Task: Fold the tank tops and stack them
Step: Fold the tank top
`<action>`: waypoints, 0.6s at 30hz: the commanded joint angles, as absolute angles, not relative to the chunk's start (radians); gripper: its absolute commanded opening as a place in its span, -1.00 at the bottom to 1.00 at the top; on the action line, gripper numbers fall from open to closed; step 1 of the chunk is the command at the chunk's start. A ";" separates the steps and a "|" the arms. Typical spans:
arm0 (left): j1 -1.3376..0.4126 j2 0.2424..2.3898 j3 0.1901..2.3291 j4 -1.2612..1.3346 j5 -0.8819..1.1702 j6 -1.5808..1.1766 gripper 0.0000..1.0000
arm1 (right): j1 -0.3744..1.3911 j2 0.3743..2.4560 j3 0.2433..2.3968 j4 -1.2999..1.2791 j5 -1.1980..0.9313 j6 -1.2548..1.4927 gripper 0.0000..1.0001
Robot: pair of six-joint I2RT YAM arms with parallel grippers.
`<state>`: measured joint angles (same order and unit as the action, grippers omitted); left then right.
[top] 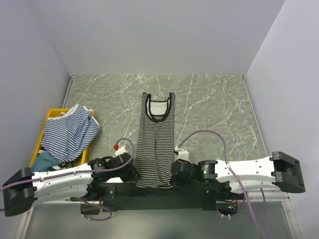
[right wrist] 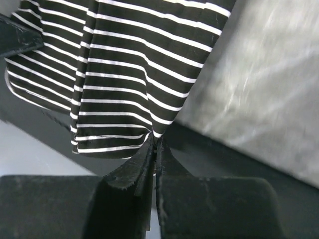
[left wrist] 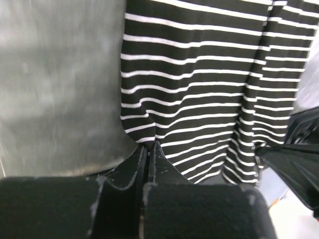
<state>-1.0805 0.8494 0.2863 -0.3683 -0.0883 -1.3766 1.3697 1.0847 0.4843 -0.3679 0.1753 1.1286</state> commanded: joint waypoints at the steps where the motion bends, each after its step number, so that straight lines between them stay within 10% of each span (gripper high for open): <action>1: -1.140 0.841 0.310 -0.439 -0.104 -1.493 -0.99 | 1.423 1.081 0.563 -0.562 0.257 1.206 -0.87; 10: -1.140 0.859 0.308 -0.405 -0.082 -1.448 -0.71 | 1.439 1.172 0.631 -0.534 0.275 1.212 -0.05; 18: -1.141 0.752 0.305 -0.537 -0.091 -1.451 -0.14 | 1.462 1.062 0.471 -0.457 0.232 1.347 0.05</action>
